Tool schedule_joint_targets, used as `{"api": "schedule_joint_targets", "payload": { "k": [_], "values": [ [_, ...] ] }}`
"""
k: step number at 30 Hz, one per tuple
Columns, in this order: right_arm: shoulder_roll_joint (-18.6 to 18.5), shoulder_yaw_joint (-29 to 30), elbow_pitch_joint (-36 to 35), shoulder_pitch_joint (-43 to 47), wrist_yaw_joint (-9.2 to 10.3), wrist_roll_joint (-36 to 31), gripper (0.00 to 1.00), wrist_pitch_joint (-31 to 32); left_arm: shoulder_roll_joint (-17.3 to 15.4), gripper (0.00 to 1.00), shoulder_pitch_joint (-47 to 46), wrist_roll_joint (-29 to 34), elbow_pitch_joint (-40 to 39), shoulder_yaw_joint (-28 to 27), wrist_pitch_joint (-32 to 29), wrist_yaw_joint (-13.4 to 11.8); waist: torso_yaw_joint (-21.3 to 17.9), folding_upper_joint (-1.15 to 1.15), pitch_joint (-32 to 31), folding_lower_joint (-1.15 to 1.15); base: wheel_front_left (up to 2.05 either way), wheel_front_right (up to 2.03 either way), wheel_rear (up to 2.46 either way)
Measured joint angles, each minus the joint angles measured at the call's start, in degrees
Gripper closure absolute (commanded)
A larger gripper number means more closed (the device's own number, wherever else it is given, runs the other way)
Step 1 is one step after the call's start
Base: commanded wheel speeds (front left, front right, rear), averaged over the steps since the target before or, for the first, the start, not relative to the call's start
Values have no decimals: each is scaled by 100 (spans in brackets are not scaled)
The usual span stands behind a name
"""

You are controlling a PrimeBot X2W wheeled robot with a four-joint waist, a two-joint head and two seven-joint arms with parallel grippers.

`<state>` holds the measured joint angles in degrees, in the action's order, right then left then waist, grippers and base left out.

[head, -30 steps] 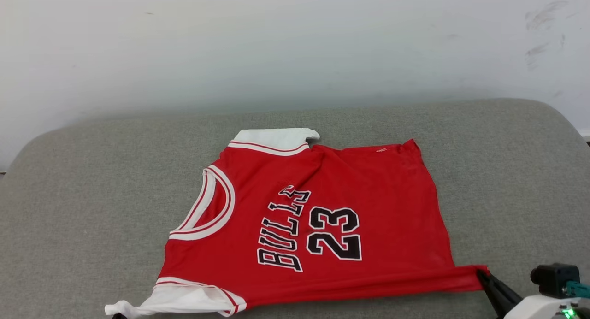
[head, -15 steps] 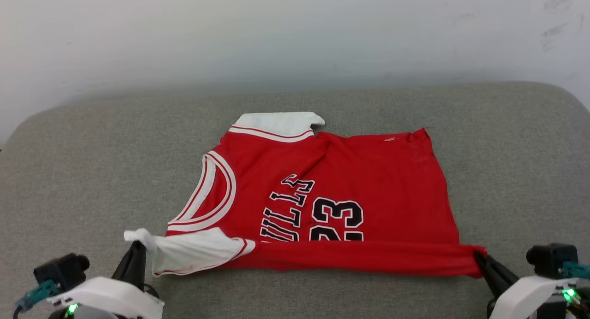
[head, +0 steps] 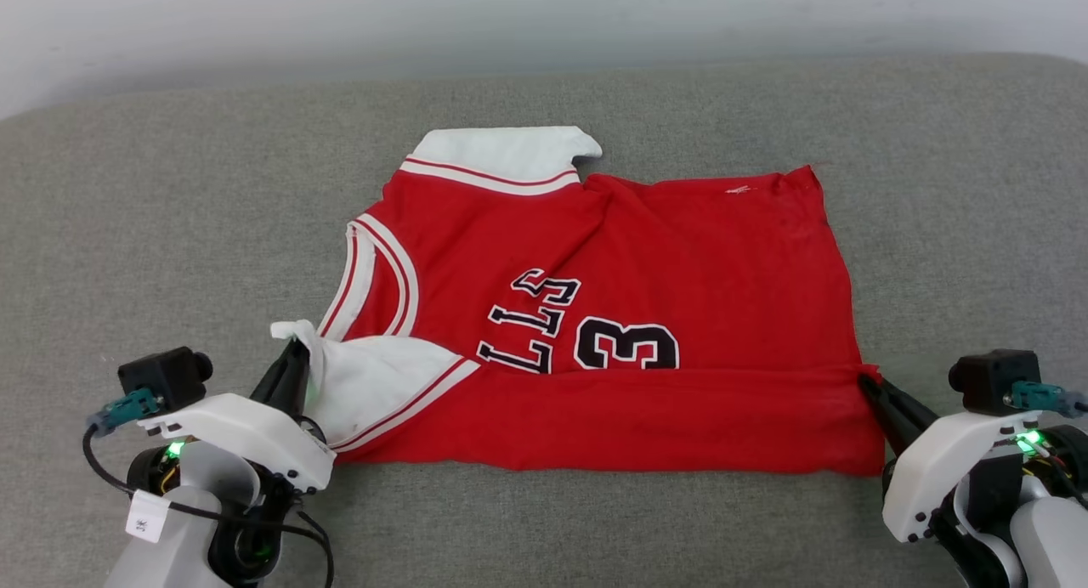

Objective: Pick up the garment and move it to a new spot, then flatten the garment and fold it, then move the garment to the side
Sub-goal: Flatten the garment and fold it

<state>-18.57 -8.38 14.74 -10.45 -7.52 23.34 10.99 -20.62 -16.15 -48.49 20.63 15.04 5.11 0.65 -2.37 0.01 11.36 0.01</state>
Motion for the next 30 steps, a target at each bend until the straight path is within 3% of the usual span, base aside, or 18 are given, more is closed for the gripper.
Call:
{"api": "schedule_joint_targets", "payload": {
  "k": [6, 7, 8, 9, 10, 11, 21, 26, 30],
  "values": [
    [-57, -347, 549, -254, 0, 135, 100, -267, 149, 100, -298, 33, 766, 216, -48, 238, -32, 0, 181, 0, 0, 0, 0],
    [-64, -389, 630, -270, 0, 146, 85, -321, 181, 100, -330, 27, 871, 241, -48, 275, -32, 0, 180, 0, 0, 0, 0],
    [-66, -434, 706, -283, 0, 176, 69, -392, 203, 92, -365, 25, 972, 267, -48, 300, -31, 0, 175, 0, 0, 0, 0],
    [-67, -461, 784, -309, 0, 196, 53, -461, 216, 68, -402, 22, 1077, 283, -48, 336, -31, 0, 165, 0, 0, 0, 0],
    [-67, -475, 842, -336, 0, 221, 21, -547, 230, 26, -437, -1, 1150, 297, -43, 369, -30, 0, 151, 0, 0, 0, 0],
    [-67, -494, 866, -350, 0, 255, 0, -670, 242, 0, -465, -15, 1234, 300, -26, 393, -29, 0, 132, -1, 0, 0, 0],
    [36, -165, 652, -322, 1, 48, 0, -1917, 80, 0, -559, 9, 1556, 207, 312, 420, -34, 0, -295, -1, 0, 0, 0],
    [236, 75, 240, -2, 0, -248, 0, -1933, -247, 0, -455, 5, 1295, 101, 182, 288, -81, 0, -594, -2, 0, 0, 0],
    [378, 291, -201, 264, 1, -446, 0, -1746, -615, 0, -319, -143, 887, 43, -411, 202, -149, 0, -760, -2, 0, 0, 0]
  ]
}}
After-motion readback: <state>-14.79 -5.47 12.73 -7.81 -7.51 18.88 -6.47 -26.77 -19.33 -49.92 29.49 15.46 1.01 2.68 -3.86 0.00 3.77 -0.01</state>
